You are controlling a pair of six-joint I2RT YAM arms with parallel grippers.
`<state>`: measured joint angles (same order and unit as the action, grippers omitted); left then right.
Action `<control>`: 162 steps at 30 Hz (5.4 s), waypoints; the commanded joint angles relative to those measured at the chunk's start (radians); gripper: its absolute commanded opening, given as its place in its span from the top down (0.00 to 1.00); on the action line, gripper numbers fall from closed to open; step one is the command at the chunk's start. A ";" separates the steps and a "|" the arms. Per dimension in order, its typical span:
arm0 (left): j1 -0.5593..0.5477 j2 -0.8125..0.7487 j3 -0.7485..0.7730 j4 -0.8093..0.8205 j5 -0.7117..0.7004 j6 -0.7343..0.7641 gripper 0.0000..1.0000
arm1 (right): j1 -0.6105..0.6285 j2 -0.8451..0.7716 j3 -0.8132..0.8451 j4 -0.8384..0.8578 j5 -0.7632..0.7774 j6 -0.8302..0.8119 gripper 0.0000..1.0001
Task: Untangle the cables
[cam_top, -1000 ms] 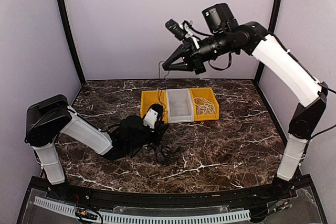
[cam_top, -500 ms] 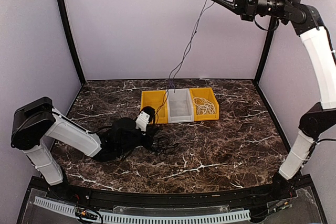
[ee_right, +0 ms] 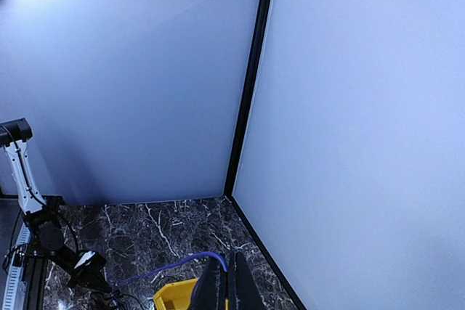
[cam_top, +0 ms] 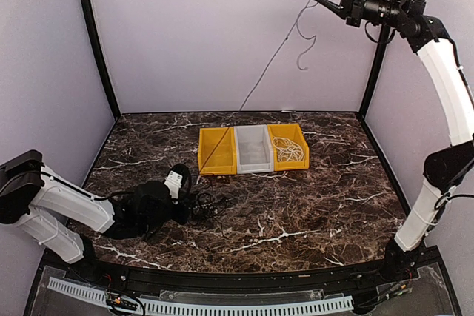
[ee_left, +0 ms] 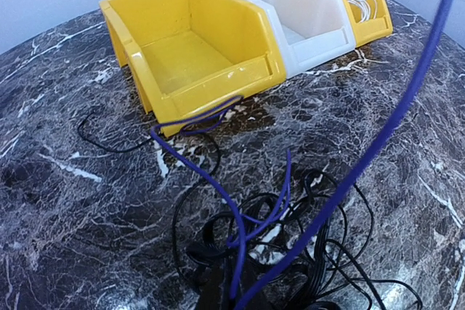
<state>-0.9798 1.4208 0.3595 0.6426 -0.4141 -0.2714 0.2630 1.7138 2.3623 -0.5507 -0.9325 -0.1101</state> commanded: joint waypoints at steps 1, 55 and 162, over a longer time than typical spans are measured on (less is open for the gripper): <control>0.003 -0.007 -0.007 -0.113 -0.046 -0.045 0.96 | -0.004 0.013 -0.027 0.148 0.044 0.037 1.00; 0.002 -0.097 0.005 -0.309 -0.182 -0.325 0.51 | -0.125 0.015 -0.006 0.361 0.001 0.182 1.00; 0.001 -0.134 -0.135 -0.261 -0.142 -0.440 0.51 | 0.151 0.363 -0.606 0.444 0.175 -0.008 1.00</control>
<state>-0.9798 1.2770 0.2028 0.3687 -0.5602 -0.7177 0.4267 2.1509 1.8740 -0.2176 -0.8246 -0.1116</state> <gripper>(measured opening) 0.495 0.015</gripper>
